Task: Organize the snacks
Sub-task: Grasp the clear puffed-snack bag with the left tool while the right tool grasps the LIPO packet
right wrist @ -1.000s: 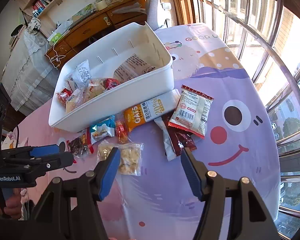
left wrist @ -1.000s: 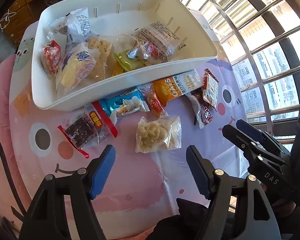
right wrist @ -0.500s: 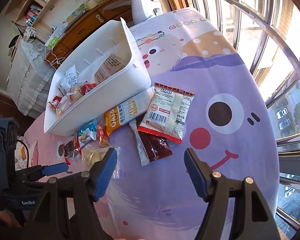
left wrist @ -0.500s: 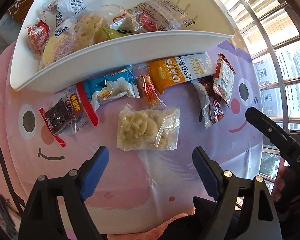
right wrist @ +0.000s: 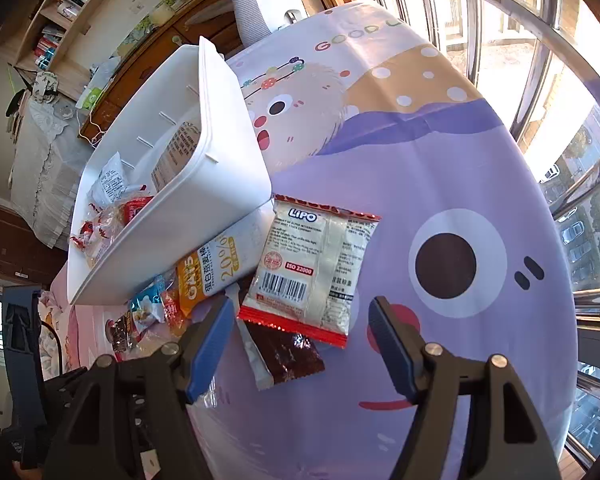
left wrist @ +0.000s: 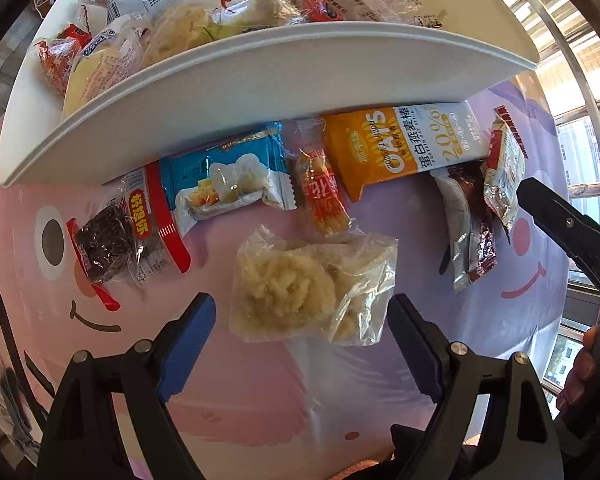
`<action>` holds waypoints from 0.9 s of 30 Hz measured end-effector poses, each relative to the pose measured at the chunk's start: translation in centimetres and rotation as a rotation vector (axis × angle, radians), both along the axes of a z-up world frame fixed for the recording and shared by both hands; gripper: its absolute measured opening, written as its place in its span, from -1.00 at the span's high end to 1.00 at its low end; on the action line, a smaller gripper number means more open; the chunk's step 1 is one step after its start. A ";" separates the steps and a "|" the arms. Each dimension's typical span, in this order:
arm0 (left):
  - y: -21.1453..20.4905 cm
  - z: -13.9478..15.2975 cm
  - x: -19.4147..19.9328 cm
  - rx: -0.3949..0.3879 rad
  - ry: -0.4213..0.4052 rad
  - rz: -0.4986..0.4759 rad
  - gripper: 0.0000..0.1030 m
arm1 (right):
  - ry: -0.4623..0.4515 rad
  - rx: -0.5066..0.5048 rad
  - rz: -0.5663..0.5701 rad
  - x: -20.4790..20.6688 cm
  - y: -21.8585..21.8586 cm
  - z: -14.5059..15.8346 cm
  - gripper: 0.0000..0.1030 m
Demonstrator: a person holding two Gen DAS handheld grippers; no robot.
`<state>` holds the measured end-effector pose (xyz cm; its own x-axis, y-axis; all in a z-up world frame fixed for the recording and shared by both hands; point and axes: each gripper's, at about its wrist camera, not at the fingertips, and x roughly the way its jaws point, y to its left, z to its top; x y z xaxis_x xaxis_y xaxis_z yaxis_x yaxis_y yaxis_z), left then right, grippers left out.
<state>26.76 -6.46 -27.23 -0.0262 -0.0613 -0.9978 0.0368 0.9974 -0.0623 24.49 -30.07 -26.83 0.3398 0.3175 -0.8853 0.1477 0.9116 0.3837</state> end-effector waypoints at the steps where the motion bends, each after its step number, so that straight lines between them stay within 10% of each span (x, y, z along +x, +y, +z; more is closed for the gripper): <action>1: 0.1 -0.2 0.1 0.004 0.004 0.006 -0.69 | -0.002 -0.002 -0.001 0.2 0.1 -0.2 -0.37; 27: -0.5 -2.8 0.8 -0.064 -0.016 0.043 -0.43 | 0.002 -0.165 -0.021 2.1 1.2 -1.8 -0.19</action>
